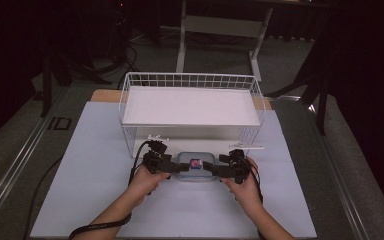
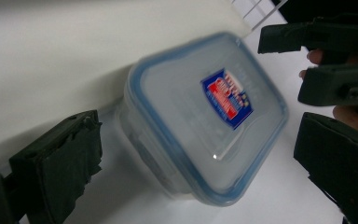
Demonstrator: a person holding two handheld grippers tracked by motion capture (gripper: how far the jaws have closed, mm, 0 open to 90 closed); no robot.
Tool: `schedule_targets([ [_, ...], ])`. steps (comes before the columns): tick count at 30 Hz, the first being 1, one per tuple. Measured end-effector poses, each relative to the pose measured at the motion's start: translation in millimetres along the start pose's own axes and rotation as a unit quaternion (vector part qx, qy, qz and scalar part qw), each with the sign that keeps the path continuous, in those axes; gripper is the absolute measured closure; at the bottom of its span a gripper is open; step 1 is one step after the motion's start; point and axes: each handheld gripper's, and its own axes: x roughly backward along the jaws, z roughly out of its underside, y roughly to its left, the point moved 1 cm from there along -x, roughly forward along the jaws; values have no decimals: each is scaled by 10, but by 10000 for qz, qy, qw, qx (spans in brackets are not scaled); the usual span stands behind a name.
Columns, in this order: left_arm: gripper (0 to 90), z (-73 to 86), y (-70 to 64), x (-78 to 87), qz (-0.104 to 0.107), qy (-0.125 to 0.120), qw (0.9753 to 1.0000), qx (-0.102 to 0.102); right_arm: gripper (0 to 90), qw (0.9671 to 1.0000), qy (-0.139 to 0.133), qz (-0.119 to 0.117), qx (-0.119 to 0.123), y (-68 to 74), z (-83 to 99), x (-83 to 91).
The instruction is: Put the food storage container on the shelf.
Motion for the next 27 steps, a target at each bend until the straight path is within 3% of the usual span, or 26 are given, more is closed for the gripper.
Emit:
schedule_targets([
  [3, 43, 13, 29, -19, -37, -64, 9999, 150, 178, 9998, 68, 33, -159, -30, 11, -29],
  [5, 45, 19, 59, -35, -7, 18, 9996, 294, 246, 9993, 147, -93, -335, -61, 26, -52],
  [7, 59, 53, 84, -66, -57, 92, 9989, 450, 256, 9985, 243, -128, -464, -67, 53, -78],
  [10, 88, 101, 97, -97, -37, 210, 9983, 540, 294, 9958, 366, -223, -804, -98, 92, -84],
  [11, 142, 112, 106, -104, -48, 186, 9979, 613, 309, 9948, 426, -207, -904, -116, 97, -88],
  [15, 198, 125, 136, -118, 60, 120, 9966, 818, 318, 9915, 554, -234, -1155, -161, 96, -115],
  [19, 281, 121, 146, -139, 391, 192, 9948, 924, 300, 9887, 712, -338, -1276, -154, 90, -150],
  [24, 311, 125, 133, -131, 402, 255, 9942, 963, 299, 9878, 717, -378, -1329, -151, 99, -157],
  [27, 355, 136, 113, -110, 386, 242, 9951, 873, 301, 9834, 791, -446, -1571, -164, 115, -162],
])
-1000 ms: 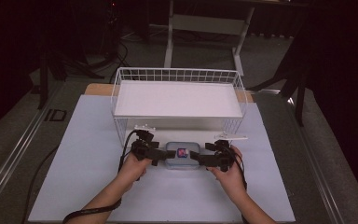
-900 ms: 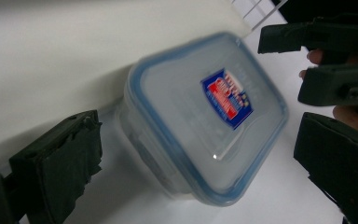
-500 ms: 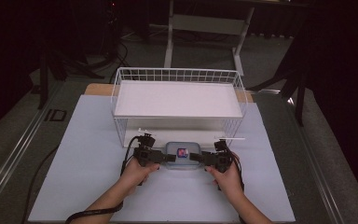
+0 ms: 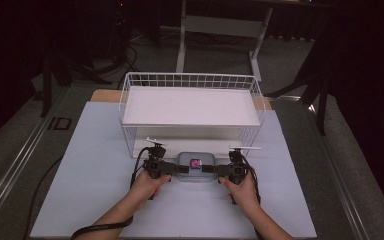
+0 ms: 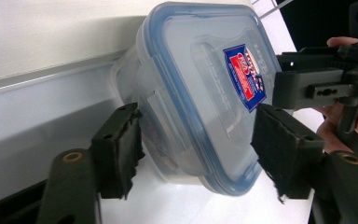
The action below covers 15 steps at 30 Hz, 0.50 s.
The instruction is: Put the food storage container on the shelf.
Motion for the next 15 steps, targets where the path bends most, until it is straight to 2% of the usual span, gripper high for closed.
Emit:
schedule_targets([
  [4, 359, 12, -55, 12, -133, 25, 9998, -134, 308, 9999, 88, 72, 55, 34, 2, 12],
  [7, 363, 30, -115, 27, -301, 44, 9987, -398, 322, 9998, 88, 158, 130, 70, 21, 36],
  [8, 372, 33, -131, 43, -331, 24, 9988, -353, 330, 9996, 81, 184, 172, 85, 30, 45],
  [9, 408, 34, -128, 62, -300, -19, 9993, -208, 341, 9996, 60, 209, 192, 96, 38, 57],
  [10, 427, 42, -129, 68, -286, -53, 9994, -194, 347, 9995, 61, 228, 196, 115, 46, 71],
  [12, 429, 59, -165, 70, -378, -78, 9988, -307, 353, 9993, 24, 283, 255, 136, 67, 83],
  [15, 430, 79, -204, 73, -482, -102, 9981, -361, 359, 9992, -57, 309, 257, 152, 98, 96],
])
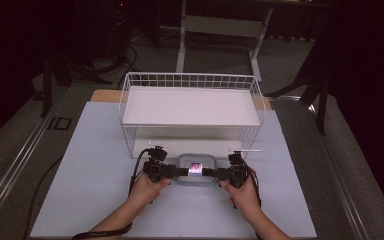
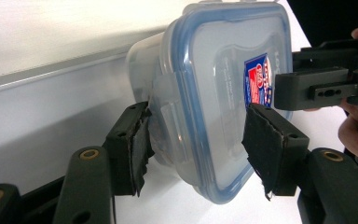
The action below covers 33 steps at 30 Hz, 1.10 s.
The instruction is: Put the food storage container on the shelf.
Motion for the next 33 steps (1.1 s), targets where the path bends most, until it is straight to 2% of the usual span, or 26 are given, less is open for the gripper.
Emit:
schedule_targets([
  [7, 442, -8, -124, 27, -331, 123, 9993, 104, 366, 10000, 29, 42, 81, 41, 9, 30],
  [11, 443, 20, -150, 48, -405, 71, 9991, 135, 365, 9999, -2, 56, 110, 60, 6, 33],
  [12, 443, 5, -175, 92, -446, -50, 9990, 81, 365, 9999, -26, 44, 119, 64, 5, 34],
  [15, 458, -55, -185, 188, -378, -274, 9989, 27, 365, 9996, -235, -85, 135, 114, -45, 80],
  [16, 459, -83, -188, 218, -381, -346, 9987, -24, 365, 9991, -354, -71, 226, 165, -95, 104],
  [21, 460, -165, -167, 321, -386, -604, 9973, -172, 364, 9982, -523, -53, 303, 245, -188, 112],
  [23, 459, -195, -153, 359, -387, -617, 9972, -177, 361, 9975, -588, 4, 383, 296, -227, 109],
  [27, 455, -272, -126, 423, -446, -742, 9957, -331, 359, 9956, -774, 74, 516, 391, -309, 94],
  [30, 453, -294, -66, 407, -435, -751, 9956, -349, 358, 9949, -855, 114, 528, 402, -341, 55],
  [33, 451, -282, 11, 348, -402, -692, 9963, -306, 357, 9953, -821, 200, 480, 387, -343, -5],
])
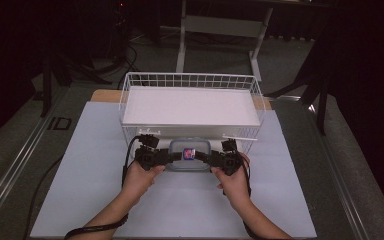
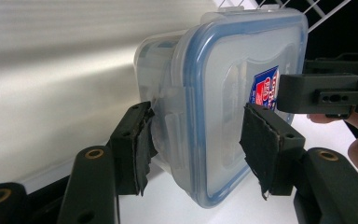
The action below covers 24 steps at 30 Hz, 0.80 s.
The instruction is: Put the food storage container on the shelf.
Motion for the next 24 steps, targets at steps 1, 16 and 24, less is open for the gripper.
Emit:
schedule_targets([
  [1, 450, 9, 30, -30, 15, 27, 10000, 23, 357, 10000, 26, 34, -9, -9, 1, -19],
  [16, 439, -63, 204, -297, -104, 269, 9996, 53, 354, 9996, 66, 112, -247, -232, 7, -270],
  [24, 416, -69, 206, -328, -21, 70, 9999, -149, 339, 9997, -50, 43, -251, -298, -24, -319],
])
